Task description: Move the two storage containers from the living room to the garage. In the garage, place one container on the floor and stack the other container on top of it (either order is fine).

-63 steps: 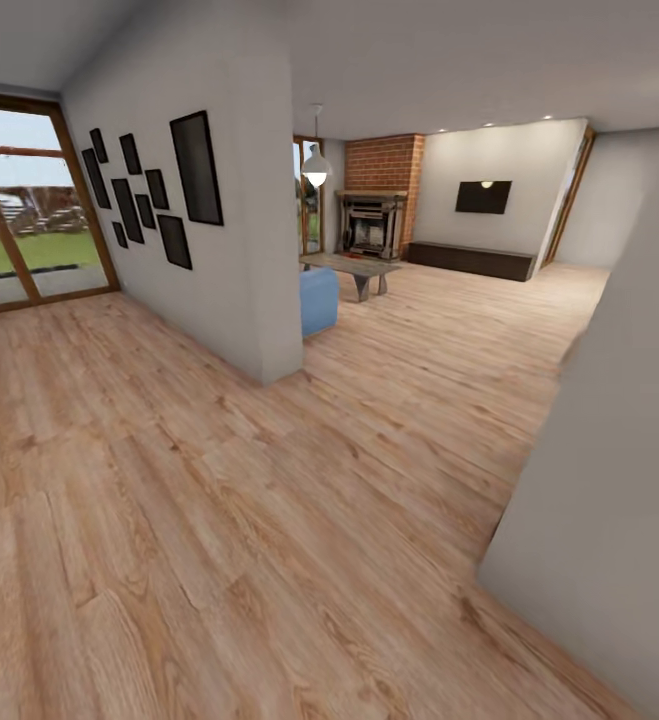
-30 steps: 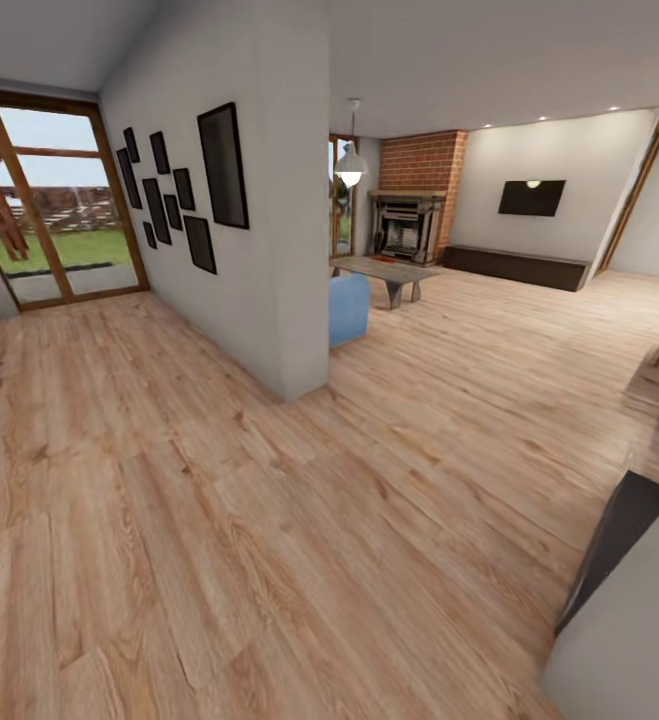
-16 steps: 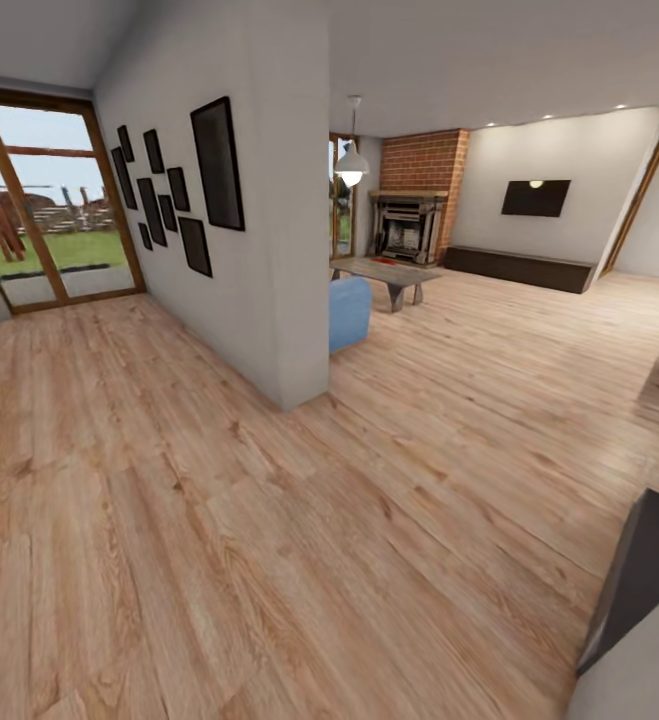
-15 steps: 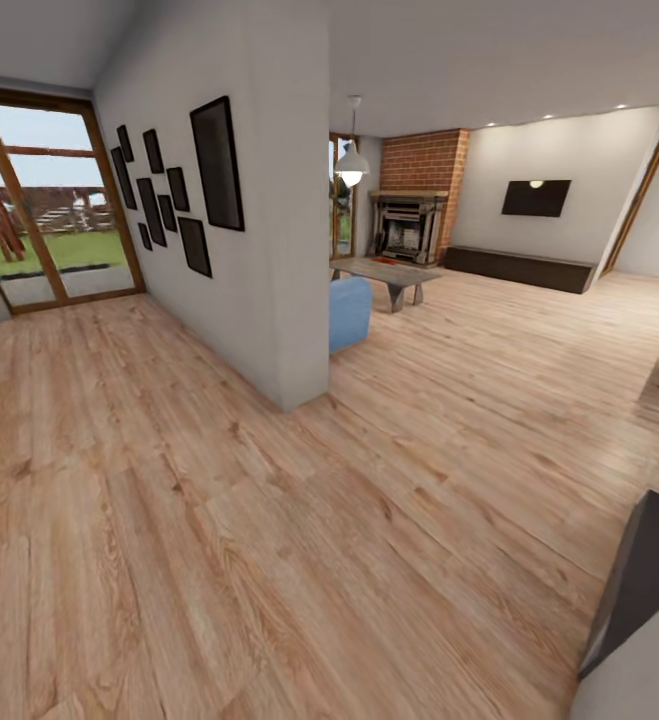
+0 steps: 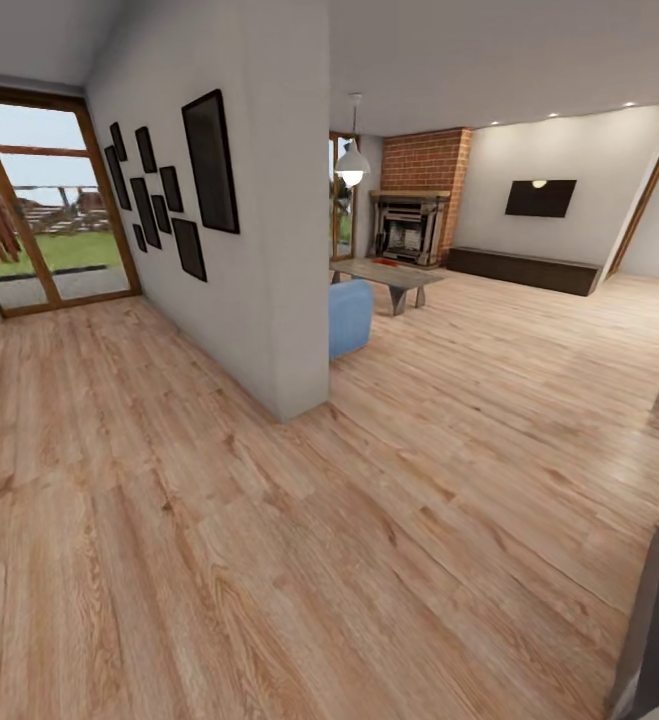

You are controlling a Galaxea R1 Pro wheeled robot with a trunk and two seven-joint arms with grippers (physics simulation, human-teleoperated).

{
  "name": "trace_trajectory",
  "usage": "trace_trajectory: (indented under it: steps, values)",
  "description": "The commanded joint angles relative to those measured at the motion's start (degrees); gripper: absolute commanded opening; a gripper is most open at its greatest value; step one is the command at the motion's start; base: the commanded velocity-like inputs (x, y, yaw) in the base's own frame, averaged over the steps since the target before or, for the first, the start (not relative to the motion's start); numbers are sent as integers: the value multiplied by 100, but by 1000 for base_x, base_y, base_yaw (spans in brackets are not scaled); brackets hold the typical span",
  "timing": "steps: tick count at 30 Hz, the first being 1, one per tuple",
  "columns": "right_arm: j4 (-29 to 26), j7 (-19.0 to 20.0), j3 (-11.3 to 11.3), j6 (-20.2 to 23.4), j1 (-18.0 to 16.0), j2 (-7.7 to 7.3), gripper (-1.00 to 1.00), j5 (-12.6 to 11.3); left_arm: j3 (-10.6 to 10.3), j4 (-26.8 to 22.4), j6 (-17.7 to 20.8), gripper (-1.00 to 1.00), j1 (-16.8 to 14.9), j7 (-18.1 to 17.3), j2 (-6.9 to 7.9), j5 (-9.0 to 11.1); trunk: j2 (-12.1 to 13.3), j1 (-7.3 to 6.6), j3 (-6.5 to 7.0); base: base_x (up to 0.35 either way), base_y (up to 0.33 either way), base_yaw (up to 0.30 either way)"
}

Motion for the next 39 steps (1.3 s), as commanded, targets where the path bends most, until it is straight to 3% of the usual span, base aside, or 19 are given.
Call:
trace_trajectory:
  steps: [1,16,39]
  values:
    - [19,-5,48,-33,-6,5,100,-50,-6,-2,25,100,-3,-27,2,59,-2,3,-5,320,0,0]
    - [19,-5,46,-43,-9,4,100,-58,-6,-2,25,100,-3,-27,2,59,-2,3,-5,320,0,-9]
    - [17,-5,48,-39,-9,5,100,-57,-6,-2,25,100,-3,-26,2,59,-2,3,-5,320,0,-233]
